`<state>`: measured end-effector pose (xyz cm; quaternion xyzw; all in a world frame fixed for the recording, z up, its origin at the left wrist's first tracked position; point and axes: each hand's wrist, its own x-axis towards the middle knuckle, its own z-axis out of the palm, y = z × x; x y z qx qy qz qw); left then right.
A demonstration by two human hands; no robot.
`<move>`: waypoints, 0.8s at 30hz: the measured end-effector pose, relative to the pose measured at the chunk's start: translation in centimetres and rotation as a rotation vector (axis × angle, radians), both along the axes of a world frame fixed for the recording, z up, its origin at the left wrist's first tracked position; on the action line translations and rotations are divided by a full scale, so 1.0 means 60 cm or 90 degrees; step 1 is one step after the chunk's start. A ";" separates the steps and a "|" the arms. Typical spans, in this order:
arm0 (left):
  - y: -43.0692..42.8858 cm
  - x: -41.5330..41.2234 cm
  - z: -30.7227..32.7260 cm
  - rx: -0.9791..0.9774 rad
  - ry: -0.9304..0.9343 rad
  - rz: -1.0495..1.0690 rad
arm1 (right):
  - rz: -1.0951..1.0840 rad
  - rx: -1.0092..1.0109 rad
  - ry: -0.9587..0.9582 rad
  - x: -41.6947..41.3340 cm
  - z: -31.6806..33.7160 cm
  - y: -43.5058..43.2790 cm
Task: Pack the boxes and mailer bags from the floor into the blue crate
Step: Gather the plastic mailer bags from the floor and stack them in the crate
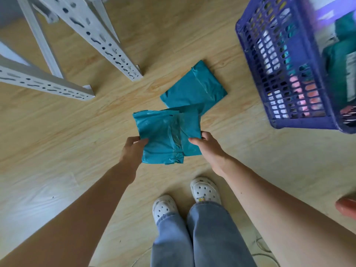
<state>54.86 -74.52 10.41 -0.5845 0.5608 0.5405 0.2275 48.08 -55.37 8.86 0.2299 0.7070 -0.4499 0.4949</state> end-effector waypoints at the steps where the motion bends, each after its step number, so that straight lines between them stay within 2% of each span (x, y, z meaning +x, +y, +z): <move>1: 0.009 -0.004 0.033 0.015 0.010 0.005 | -0.025 -0.004 0.003 -0.002 0.030 0.015; 7: 0.075 -0.043 0.246 0.132 0.012 0.062 | -0.188 -0.042 0.061 0.006 0.233 0.103; 11: 0.126 -0.068 0.383 0.180 -0.014 0.042 | -0.283 -0.063 0.091 0.013 0.379 0.163; 15: 0.184 -0.085 0.500 0.251 -0.035 0.026 | -0.283 -0.079 0.117 0.007 0.510 0.235; 19: 0.262 -0.103 0.578 0.273 0.013 0.032 | -0.242 -0.062 0.110 -0.018 0.605 0.335; 24: 0.389 -0.141 0.615 0.283 0.061 0.063 | -0.320 -0.129 0.064 -0.057 0.664 0.467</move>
